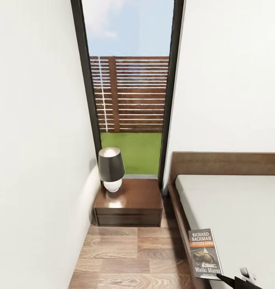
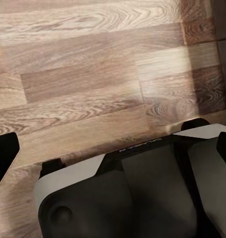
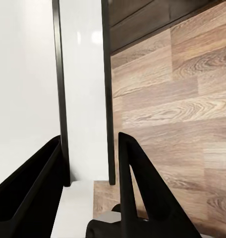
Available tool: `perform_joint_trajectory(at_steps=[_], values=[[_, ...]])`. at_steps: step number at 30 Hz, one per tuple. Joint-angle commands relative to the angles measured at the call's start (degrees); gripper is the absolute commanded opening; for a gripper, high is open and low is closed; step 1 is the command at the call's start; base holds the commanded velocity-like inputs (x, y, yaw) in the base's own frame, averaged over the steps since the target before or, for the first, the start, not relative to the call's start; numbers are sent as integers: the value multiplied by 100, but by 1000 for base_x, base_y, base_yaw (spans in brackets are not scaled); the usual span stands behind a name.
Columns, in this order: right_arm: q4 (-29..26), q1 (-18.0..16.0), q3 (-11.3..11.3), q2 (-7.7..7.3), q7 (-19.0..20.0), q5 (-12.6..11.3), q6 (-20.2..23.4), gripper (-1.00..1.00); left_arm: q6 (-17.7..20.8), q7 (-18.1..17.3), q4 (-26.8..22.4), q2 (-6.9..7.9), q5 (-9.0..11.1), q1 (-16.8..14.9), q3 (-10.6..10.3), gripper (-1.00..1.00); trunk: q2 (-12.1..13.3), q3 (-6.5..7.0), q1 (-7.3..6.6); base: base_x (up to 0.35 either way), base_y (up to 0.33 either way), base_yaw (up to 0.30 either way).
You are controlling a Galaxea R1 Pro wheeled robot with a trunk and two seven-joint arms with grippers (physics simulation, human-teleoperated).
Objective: In the bedroom, move the book from the bed onto either nightstand, and place the two sandals side by side next to the bed.
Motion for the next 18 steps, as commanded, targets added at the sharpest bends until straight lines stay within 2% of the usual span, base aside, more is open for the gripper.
perform_joint_trajectory(at_steps=[1, 18], values=[[16, -12, 15, 1, 30, -65, 34, -100, -40, 2, 4, 1, -52, -5, -17, 100, -13, -13, 7, 332, 0, 0], [16, -13, 15, 6, 30, -65, 34, -100, -40, 2, 4, 0, -51, -5, -17, 100, -13, -13, 7, 332, 0, 0]])
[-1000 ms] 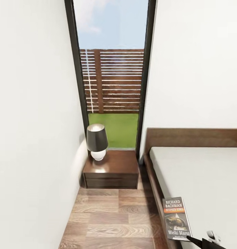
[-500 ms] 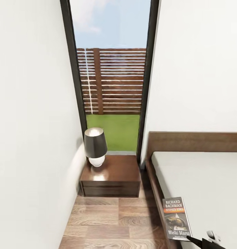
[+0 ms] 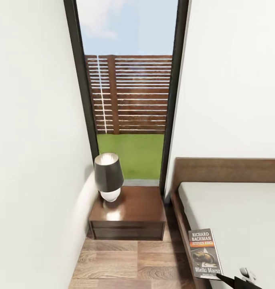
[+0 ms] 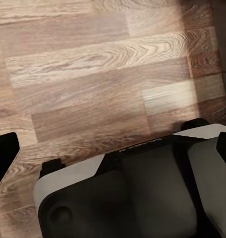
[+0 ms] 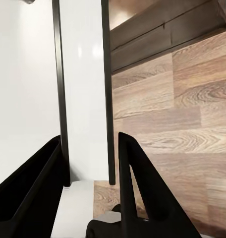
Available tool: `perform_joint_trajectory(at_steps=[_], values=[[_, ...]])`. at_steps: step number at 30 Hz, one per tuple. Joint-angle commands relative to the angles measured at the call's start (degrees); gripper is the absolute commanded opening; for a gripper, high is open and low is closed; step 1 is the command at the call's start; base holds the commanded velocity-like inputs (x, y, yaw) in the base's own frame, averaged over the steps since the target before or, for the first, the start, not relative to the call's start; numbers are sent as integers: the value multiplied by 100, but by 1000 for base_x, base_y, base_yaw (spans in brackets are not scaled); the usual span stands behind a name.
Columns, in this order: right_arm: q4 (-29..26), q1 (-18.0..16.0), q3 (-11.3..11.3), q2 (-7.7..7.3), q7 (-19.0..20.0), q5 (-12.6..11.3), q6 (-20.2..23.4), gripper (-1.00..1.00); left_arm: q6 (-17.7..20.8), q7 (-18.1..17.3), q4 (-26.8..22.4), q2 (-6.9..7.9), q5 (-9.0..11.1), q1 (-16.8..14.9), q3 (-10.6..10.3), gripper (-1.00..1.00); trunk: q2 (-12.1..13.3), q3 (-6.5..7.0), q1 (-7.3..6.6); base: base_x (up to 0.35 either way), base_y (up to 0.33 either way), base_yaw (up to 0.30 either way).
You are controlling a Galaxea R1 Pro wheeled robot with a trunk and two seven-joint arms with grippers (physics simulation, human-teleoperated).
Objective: In the bedroom, move the book from the bed onto either nightstand, and place the two sandals side by side next to the bed.
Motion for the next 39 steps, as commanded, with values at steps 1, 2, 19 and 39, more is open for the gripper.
perform_joint_trajectory(at_steps=[1, 2, 19, 39], values=[[16, -12, 15, 2, 30, -65, 36, -100, -40, 3, 4, 2, -52, -5, -17, 100, -13, -13, 7, 332, 0, 0], [16, -12, 15, 0, 30, -65, 37, -100, -40, 3, 4, 2, -51, -5, -17, 100, -13, -13, 7, 332, 0, 0], [16, -11, 15, -3, 30, -65, 37, -100, -40, 3, 4, 2, -51, -5, -17, 100, -13, -13, 7, 332, 0, 0], [16, -11, 15, -2, 30, -65, 37, -100, -40, 3, 4, 2, -52, -5, -17, 100, -13, -13, 7, 332, 0, 0]])
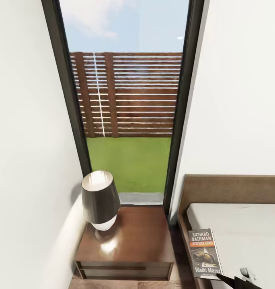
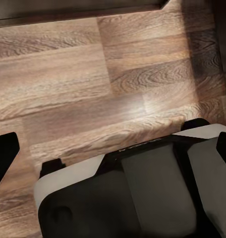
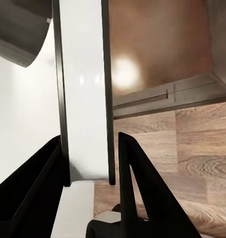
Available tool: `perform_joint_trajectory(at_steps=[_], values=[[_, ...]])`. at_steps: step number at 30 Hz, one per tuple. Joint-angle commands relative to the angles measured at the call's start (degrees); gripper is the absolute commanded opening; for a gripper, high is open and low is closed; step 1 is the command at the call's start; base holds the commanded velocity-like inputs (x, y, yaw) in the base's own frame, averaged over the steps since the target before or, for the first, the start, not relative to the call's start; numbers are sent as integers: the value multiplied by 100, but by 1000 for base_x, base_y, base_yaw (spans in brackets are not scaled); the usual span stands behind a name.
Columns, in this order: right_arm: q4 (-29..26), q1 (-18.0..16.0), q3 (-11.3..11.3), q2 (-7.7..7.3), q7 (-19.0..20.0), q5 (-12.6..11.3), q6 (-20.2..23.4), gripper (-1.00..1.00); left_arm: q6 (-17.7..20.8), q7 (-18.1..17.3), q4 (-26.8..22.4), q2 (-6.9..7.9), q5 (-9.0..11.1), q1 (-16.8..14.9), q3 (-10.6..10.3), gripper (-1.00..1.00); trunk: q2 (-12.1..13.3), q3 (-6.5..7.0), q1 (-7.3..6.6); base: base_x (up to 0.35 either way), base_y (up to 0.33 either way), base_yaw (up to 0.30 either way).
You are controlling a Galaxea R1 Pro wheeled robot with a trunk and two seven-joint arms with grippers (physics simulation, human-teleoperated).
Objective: In the bedroom, move the book from the bed onto either nightstand, and place the two sandals side by side next to the bed.
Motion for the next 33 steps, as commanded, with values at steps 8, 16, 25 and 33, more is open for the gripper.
perform_joint_trajectory(at_steps=[8, 16, 25, 33], values=[[16, -11, 17, 1, 30, -65, 33, -100, -40, 3, 4, 2, -52, -6, -17, 100, -13, -13, 7, 332, 0, 0], [16, -12, 17, 2, 30, -65, 35, -100, -40, 3, 4, 2, -52, -6, -17, 100, -13, -13, 7, 332, 0, 0], [16, -10, 17, 2, 30, -65, 34, -100, -42, 3, 4, 2, -52, -6, -17, 100, -13, -13, 7, 237, 0, 0], [16, -13, 17, 2, 30, -65, 35, -100, -50, -80, -2, 33, -51, -6, 12, 100, -13, -13, 7, 4, 0, 0]])
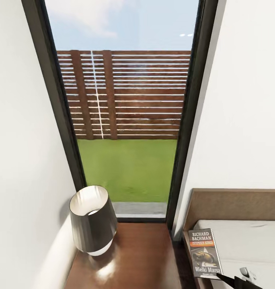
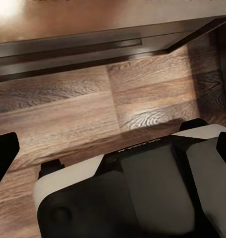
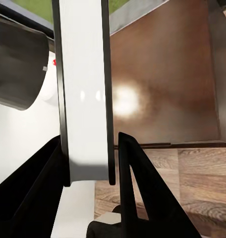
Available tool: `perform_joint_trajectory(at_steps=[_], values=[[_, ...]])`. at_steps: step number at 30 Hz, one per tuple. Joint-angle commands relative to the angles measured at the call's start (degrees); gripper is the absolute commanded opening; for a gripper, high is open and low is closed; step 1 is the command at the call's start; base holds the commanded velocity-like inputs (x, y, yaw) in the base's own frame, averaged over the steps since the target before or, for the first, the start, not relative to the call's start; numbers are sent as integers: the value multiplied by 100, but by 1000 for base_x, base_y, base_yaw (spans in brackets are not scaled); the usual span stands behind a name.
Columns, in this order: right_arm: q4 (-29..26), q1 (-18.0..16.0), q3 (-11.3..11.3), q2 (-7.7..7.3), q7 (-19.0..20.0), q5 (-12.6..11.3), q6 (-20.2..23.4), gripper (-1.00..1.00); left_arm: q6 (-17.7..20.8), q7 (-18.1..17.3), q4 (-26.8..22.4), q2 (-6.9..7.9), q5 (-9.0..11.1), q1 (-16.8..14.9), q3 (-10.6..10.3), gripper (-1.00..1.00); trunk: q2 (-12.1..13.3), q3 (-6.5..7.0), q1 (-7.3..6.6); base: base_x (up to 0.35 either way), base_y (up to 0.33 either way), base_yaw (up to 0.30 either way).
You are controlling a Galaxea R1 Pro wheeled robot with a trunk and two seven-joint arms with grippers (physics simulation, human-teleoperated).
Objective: In the bedroom, move the book from the bed onto either nightstand, and place the two sandals side by side next to the bed.
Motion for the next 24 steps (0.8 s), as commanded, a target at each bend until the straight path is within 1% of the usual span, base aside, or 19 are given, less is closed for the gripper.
perform_joint_trajectory(at_steps=[1, 2, 3, 4, 5, 6, 7, 8, 9, 10, 11, 12, 13, 14, 18, 21, 24], values=[[17, -10, 40, 1, 29, -61, 36, -100, -35, -273, -17, 24, -52, -7, 10, 100, -13, -13, 4, 0, 0, 0], [17, -10, 40, 1, 29, -61, 36, -100, -32, -398, -39, 27, -52, -9, 15, 100, -13, -13, 4, 0, 0, 0], [17, -11, 40, 0, 29, -61, 36, -100, -19, -718, -108, 32, -52, -11, 23, 100, -13, -13, 4, 0, 0, 0], [17, -10, 40, 0, 29, -61, 36, -100, 7, -1094, -209, 35, -47, -14, 30, 100, -13, -13, 4, 0, 0, 0], [17, -9, 40, 0, 29, -61, 34, -100, 81, -1644, -414, 42, -41, -20, 37, 100, -13, -13, 4, 0, 0, 0], [17, -8, 40, -1, 29, -61, 35, -100, 188, -1975, -580, 47, -34, -32, 40, 100, -13, -13, 4, 0, 0, 0], [17, -9, 40, -1, 29, -61, 35, -100, 377, -2282, -768, 62, -10, -43, 42, 100, -13, -13, 4, 0, 0, 0], [17, -10, 40, -1, 29, -61, 35, -100, 650, -2562, -978, 91, 54, -57, 45, 100, -13, -13, 4, 0, 0, 0], [17, -9, 40, -1, 29, -61, 36, -100, 983, -2792, -1233, 119, 160, -67, 47, 100, -13, -13, 4, 0, 0, 0], [17, -10, 40, -1, 29, -61, 36, -100, 1334, -2950, -1545, 138, 303, -75, 50, 100, -13, -13, 4, 0, 0, 0], [17, -10, 40, -1, 29, -61, 36, -100, 1671, -3051, -1903, 151, 466, -82, 51, 100, -13, -13, 4, 0, 0, 0], [17, -11, 40, 0, 29, -61, 36, -100, 2113, -3142, -2438, 157, 700, -87, 53, 100, -13, -13, 4, 0, 0, 0], [17, -11, 40, 0, 29, -61, 36, -100, 2241, -3163, -2600, 160, 768, -89, 53, 100, -13, -13, 4, 0, 0, 0], [17, -8, 40, 1, 29, -61, 36, -100, 2577, -3206, -3035, 171, 925, -91, 54, 100, -13, -13, 4, 0, 0, 0], [17, -10, 40, 0, 44, -61, 36, -100, 3054, -3246, -3686, 196, 1081, -93, 54, 100, -13, -13, 4, 0, 0, 0], [17, -10, 40, -1, 55, -61, 36, -100, 3151, -3256, -3831, 196, 1111, -93, 54, 100, -13, -13, 4, 0, 0, 0], [17, -10, 40, -1, 55, -61, 36, -100, 3177, -3262, -3872, 198, 1119, -93, 54, 100, -13, -13, 4, 0, 0, 0]])
